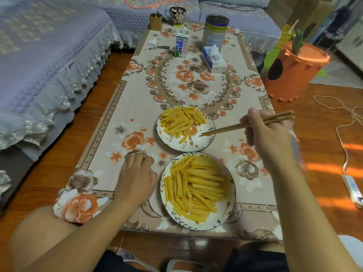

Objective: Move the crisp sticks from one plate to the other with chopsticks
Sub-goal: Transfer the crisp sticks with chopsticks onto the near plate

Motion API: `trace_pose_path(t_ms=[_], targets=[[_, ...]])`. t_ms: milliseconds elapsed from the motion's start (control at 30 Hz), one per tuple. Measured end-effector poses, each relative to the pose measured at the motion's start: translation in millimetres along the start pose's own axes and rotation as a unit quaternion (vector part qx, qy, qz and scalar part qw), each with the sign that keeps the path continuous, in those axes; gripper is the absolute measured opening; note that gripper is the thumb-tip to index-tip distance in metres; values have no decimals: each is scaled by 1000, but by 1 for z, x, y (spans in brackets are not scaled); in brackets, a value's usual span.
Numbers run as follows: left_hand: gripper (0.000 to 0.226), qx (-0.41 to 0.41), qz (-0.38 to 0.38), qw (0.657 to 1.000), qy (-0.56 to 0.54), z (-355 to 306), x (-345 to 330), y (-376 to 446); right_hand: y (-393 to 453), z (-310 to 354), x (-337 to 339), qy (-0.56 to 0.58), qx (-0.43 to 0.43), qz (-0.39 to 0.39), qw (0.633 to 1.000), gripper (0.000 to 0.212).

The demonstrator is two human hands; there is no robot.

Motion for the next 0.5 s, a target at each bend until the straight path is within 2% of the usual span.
trace_pose_path(t_ms=[200,300,400,500], targets=[[40,4,5,1000,8,2,0,1,22,-3,-72,-71,21,-39,996,53],[41,4,4,1000,12,2,1,1,18,1,-97,-118,64,-29,991,63],[40,3,5,1000,10,2,1,1,12,5,-100,-164,100,-19,981,62],[40,2,5,1000,9,2,1,1,12,5,-78,-151,60,-40,986,54]])
Point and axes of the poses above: each hand's wrist, its own y-axis towards the middle knuckle, its own x-axis out of the back of the hand, z = x × y, the point moved 1 cm from there along y, towards the middle knuckle, and after that the axes turned 11 degrees about -y, right-handed, at the moved point
